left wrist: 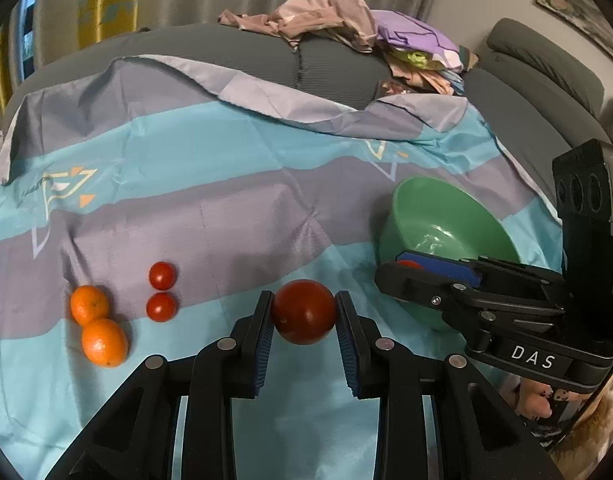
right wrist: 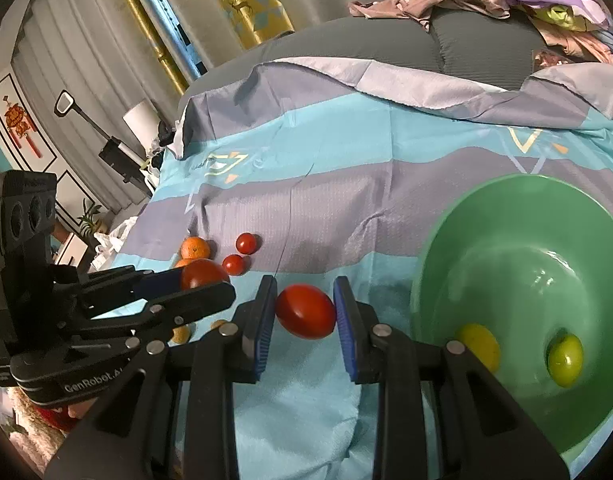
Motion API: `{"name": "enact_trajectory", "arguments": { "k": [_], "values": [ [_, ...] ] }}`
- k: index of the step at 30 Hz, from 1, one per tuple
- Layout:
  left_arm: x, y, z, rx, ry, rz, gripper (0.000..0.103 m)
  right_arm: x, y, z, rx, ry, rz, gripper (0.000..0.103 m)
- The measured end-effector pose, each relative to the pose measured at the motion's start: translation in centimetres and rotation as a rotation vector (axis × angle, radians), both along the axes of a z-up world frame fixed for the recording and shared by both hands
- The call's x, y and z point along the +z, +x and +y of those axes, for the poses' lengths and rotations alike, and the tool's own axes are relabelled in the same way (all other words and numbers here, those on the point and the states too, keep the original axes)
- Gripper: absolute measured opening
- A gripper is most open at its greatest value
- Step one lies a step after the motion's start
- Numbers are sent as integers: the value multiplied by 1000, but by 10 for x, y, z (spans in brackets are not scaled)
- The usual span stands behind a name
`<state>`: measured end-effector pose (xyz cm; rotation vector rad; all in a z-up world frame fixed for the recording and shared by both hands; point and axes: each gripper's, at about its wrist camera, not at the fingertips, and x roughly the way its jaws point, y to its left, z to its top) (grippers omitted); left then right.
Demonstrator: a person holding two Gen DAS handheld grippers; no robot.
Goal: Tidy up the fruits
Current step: 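Carry both held red fruits over the green bowl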
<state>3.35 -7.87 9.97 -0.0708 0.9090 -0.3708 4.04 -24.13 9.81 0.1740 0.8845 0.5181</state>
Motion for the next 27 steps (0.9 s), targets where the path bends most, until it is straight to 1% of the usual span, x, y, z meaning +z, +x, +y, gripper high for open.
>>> {"name": "enact_trajectory", "arguments": {
  "k": [5,9,16,27],
  "values": [
    [5,0,-7,-22,-16,-9,32,4,-1,-7,-12,8,-9,30],
    [8,3,-19,-36,-7,-19,32,7,-1,-17,-36,16,-20,30],
    [14,7,-46,-82,-47,-26,32,15,-3,-47,-108,35,-39,30],
    [7,18,-82,-129,-80,2,32,16,-3,-86,-205,46,-41,30]
  ]
}}
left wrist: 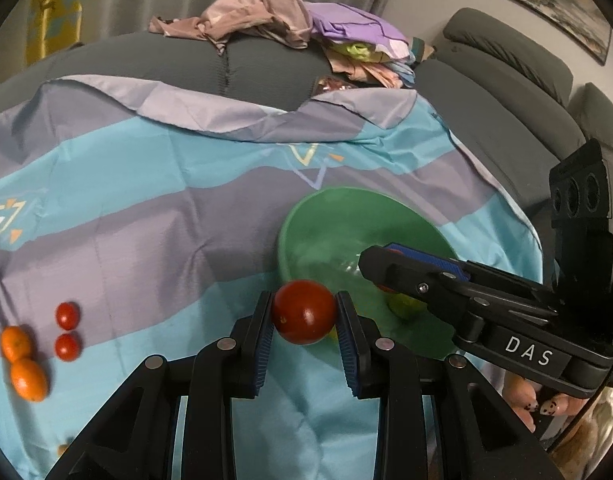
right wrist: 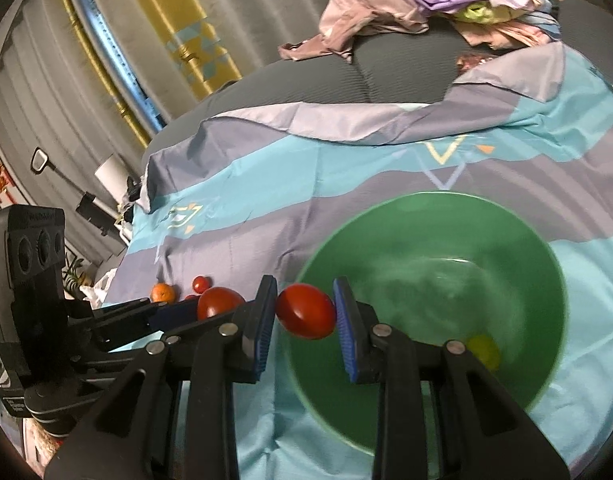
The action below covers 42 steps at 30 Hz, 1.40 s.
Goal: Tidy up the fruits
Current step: 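Carry both held red fruits over the green bowl, then open both grippers to drop the red fruits into the bowl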
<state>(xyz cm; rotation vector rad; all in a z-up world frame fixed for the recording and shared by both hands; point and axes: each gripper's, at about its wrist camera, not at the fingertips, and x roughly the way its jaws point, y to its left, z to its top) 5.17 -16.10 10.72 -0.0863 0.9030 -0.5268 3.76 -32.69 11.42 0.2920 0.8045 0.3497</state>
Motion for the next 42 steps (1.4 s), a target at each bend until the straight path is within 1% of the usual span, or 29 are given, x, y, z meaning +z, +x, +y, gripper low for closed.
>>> {"name": "enact_trajectory", "arguments": {
  "k": [10,18,42],
  "values": [
    [-10,5,-28,-50,-15,34,32,-11,7,-24,-75,-1,42,30],
    [-16,5,-44,-92,-19,60,32,-19,12,-33,-105,-7,76,30],
    [-29,9,-63,-121,-24,115,32,-32,19,-38,-157,-62,138,30]
  ]
}}
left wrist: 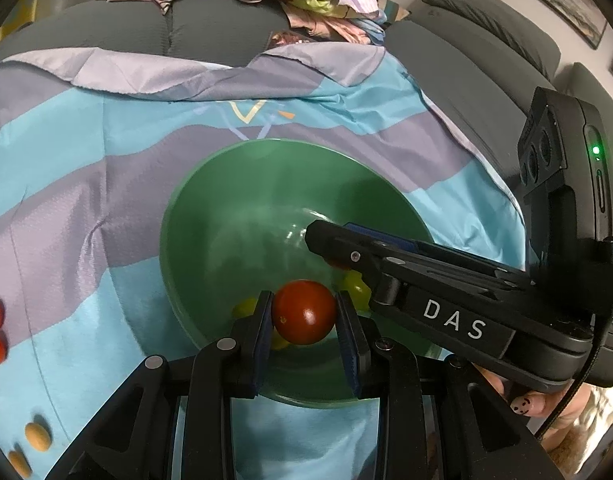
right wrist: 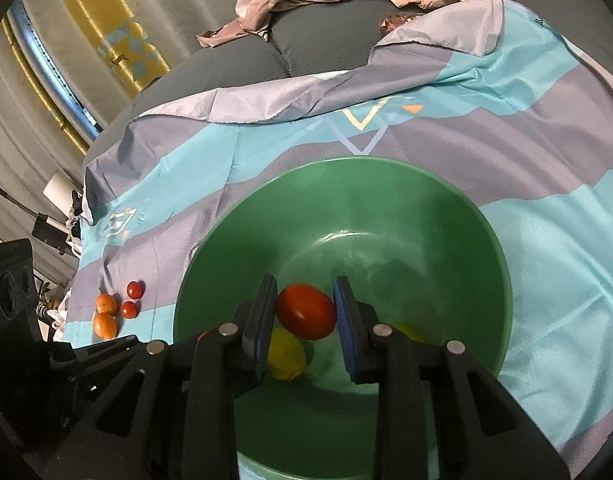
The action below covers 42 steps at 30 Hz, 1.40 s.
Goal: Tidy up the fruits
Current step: 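Open both grippers to drop the red fruits into the bowl, then move both grippers back toward the cherry tomatoes beside the oranges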
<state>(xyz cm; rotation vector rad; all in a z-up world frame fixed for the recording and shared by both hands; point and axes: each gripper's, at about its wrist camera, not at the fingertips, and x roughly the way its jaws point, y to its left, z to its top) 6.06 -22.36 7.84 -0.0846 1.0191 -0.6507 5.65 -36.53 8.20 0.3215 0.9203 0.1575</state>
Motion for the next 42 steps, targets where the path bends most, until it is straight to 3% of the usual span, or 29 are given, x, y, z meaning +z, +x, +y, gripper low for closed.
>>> {"name": "enact_trajectory", "arguments": {
  "k": [27,30,33,37,42],
  "values": [
    [-4,1,-5,0,-15,27,32,-4,1,1,-22,-40,28,31],
    [4,-3,1,8,-21,13,32,-2,1,2,-26,-38,19,42],
    [14,-10,15,27,-29,-5,42,2,-2,5,-27,-48,3,46],
    [31,-22,47,80,-11,-55,44,9,-4,14,-14,-57,-28,49],
    [38,-24,113,231,40,-83,49,16,-7,33,18,-90,-66,50]
  ]
}}
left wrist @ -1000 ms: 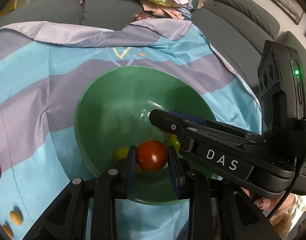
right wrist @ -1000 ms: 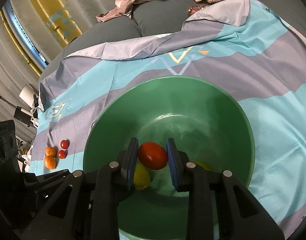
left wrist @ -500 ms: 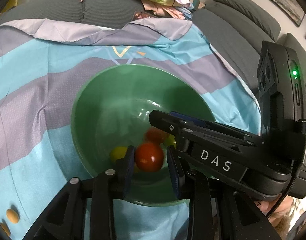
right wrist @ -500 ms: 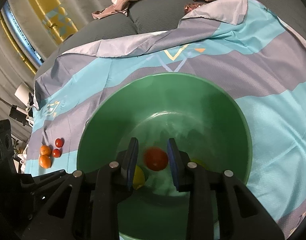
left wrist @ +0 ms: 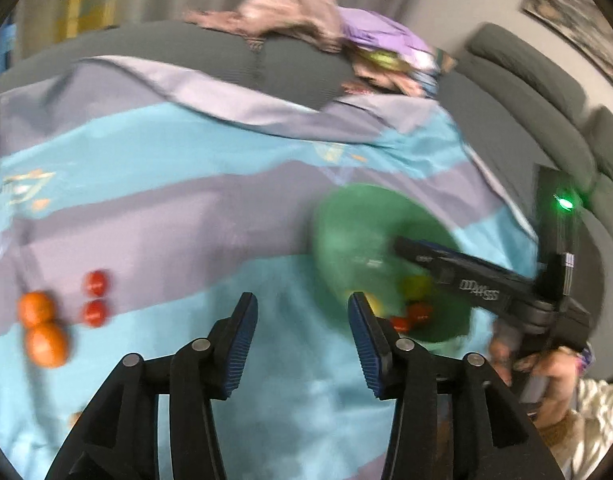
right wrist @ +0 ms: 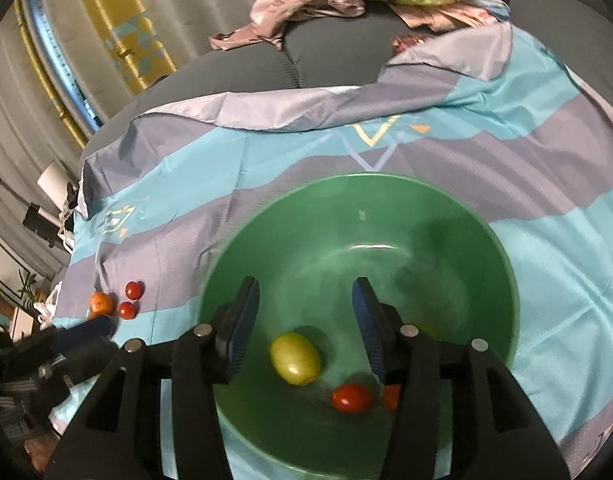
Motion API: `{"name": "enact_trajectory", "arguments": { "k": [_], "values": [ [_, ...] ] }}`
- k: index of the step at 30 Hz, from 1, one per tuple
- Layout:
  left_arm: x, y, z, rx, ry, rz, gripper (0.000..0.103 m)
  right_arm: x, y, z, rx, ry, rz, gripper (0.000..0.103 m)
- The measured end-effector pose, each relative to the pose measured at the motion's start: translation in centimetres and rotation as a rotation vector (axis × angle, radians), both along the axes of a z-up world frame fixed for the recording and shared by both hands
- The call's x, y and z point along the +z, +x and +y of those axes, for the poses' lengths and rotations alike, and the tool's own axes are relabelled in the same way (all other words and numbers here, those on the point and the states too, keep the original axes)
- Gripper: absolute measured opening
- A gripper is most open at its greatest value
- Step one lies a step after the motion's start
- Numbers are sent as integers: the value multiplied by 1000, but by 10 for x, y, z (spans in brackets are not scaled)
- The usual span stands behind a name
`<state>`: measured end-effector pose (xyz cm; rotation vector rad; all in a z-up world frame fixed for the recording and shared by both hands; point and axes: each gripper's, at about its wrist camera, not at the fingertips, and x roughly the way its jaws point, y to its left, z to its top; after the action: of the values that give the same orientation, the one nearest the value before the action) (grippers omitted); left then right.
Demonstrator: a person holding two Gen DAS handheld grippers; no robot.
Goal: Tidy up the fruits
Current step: 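Move both grippers back toward the cherry tomatoes beside the oranges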
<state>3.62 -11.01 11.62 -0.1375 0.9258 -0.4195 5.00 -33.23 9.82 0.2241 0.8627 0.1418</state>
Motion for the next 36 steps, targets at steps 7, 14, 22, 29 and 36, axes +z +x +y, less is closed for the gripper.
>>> {"name": "enact_trajectory", "arguments": {
  "k": [7,14,22,29,36],
  "values": [
    [-24,5,91,243,32,9,50,4,-2,37,78,-50,-34,50],
    [-43,11,135,364,-37,57,50,2,-2,83,199,-32,-41,50],
    [-62,19,144,364,-19,108,50,-19,39,158,336,51,120,47],
    [-81,34,130,313,13,136,40,-44,88,218,428,117,281,35],
    [-96,46,132,318,5,183,34,-69,112,253,467,107,361,33]
  ]
}}
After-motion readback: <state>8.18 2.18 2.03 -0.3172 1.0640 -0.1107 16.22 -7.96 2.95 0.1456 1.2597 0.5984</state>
